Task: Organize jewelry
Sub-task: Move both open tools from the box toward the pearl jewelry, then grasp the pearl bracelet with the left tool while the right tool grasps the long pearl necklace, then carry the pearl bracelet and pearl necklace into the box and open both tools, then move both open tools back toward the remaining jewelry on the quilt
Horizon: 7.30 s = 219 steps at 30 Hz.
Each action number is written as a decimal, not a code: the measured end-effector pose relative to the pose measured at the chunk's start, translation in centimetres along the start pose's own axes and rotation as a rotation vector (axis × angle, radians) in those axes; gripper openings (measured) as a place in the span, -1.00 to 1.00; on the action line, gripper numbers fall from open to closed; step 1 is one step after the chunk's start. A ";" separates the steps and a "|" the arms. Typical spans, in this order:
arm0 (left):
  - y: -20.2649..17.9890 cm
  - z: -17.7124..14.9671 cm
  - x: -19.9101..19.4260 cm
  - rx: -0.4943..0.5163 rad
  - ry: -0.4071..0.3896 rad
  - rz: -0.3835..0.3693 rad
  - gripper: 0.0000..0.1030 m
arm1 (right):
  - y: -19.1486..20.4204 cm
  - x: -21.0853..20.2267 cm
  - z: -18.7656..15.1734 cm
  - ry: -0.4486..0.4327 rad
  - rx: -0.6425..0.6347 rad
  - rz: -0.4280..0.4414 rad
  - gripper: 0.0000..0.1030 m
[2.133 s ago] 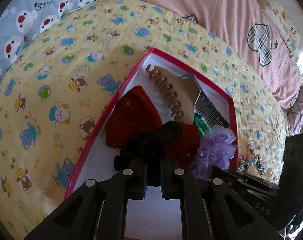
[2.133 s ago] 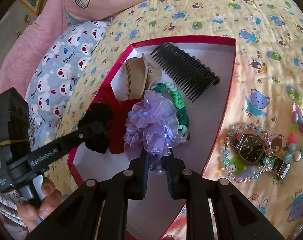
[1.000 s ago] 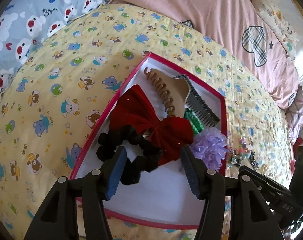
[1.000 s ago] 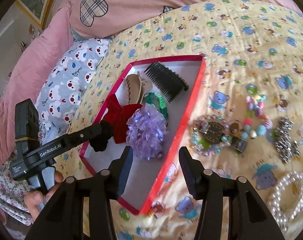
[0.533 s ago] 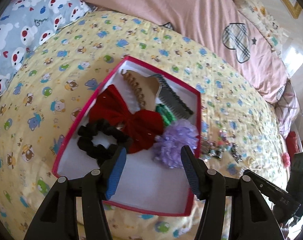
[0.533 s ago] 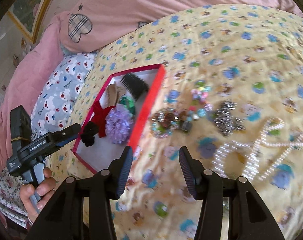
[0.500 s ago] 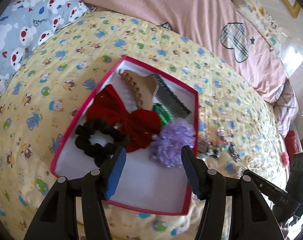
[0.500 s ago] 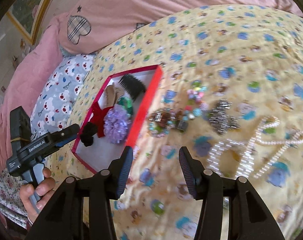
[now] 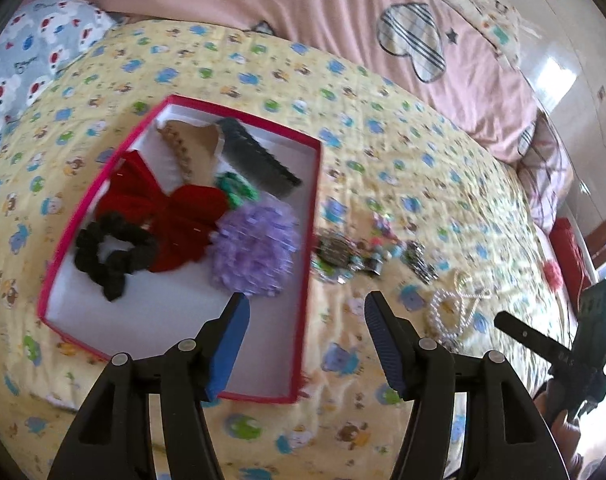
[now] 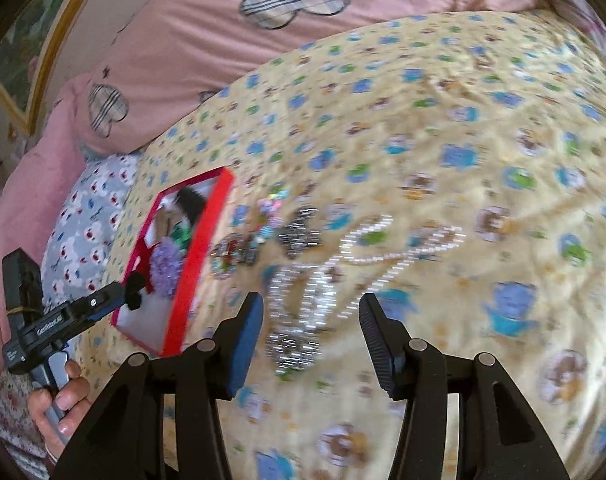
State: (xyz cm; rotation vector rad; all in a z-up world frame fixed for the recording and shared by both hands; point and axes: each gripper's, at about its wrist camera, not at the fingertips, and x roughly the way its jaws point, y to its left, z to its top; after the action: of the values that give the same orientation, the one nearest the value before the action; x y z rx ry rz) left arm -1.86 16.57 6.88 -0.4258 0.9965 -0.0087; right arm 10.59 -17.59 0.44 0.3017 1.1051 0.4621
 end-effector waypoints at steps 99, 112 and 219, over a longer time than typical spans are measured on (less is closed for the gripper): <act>-2.1 -0.4 -2.5 0.067 -0.055 -0.091 -0.78 | 7.3 0.0 3.2 -0.024 -0.202 0.130 -0.79; 3.9 -0.6 -7.8 -0.038 -0.142 -0.026 -0.78 | 16.3 1.7 3.0 -0.003 -0.314 0.297 -0.79; -0.7 2.2 1.9 0.009 0.032 0.046 0.29 | 4.9 9.3 3.5 0.085 -0.207 -0.048 -0.05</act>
State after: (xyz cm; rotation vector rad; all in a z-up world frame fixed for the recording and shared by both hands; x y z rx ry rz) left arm 1.12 16.33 6.56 -0.3956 1.0373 0.0221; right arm 16.19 -8.75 -3.15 0.0739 1.1347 0.5455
